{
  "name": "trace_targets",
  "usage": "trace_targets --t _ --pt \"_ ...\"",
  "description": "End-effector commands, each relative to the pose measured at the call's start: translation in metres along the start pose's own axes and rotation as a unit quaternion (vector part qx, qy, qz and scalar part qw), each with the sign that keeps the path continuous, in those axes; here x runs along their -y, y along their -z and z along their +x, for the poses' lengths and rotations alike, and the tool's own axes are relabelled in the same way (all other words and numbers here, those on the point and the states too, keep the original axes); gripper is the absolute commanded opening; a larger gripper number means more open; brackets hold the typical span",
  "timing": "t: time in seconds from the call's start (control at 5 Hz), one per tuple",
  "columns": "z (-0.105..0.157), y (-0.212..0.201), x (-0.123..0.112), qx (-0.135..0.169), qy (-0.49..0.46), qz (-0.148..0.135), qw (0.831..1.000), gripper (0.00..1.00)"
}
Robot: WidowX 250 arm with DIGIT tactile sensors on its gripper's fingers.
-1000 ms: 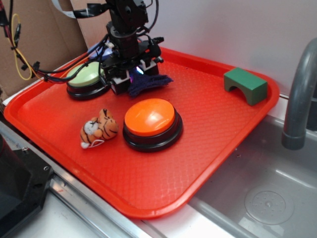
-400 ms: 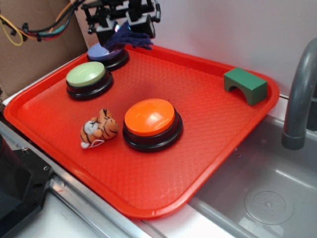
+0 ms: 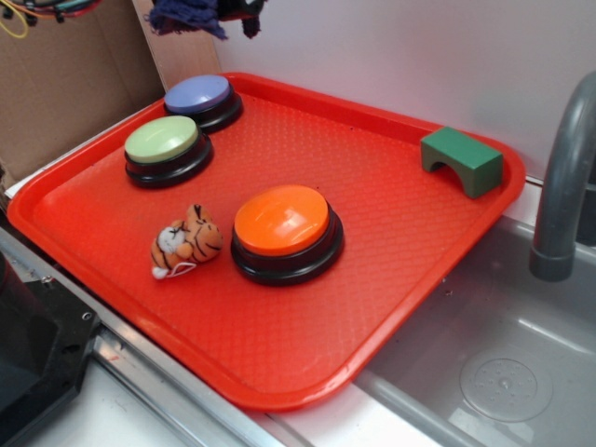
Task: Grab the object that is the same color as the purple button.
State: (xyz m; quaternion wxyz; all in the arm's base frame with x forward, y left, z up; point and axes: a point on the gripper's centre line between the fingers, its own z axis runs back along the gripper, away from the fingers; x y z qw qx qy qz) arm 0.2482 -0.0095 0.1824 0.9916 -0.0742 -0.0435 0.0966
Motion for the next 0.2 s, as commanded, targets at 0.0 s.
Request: trace_targets --t 0.0 --pt "0.0167 -0.02 -0.015 0.022 0.033 -0.022 0.999 0.0"
